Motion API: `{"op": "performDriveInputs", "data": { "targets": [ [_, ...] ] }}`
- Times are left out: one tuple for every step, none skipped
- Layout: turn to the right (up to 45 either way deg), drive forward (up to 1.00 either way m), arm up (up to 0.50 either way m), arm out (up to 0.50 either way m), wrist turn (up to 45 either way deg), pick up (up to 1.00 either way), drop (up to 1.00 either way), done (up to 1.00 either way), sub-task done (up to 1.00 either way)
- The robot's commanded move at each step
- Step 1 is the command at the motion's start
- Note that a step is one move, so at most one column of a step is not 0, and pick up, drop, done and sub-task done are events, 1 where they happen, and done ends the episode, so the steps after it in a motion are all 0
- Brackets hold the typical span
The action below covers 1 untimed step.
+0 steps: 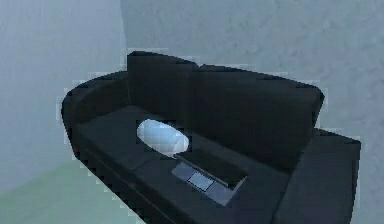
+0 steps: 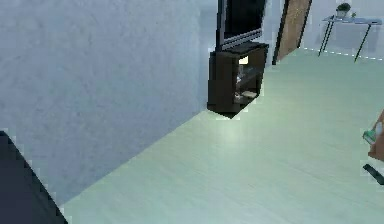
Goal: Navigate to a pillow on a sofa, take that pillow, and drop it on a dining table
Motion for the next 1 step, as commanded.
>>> {"op": "performDriveInputs", "data": {
  "targets": [
    [-45.0,0.0,0.0,0.0,0.0,0.0,0.0,0.0,0.0]
  ]
}}
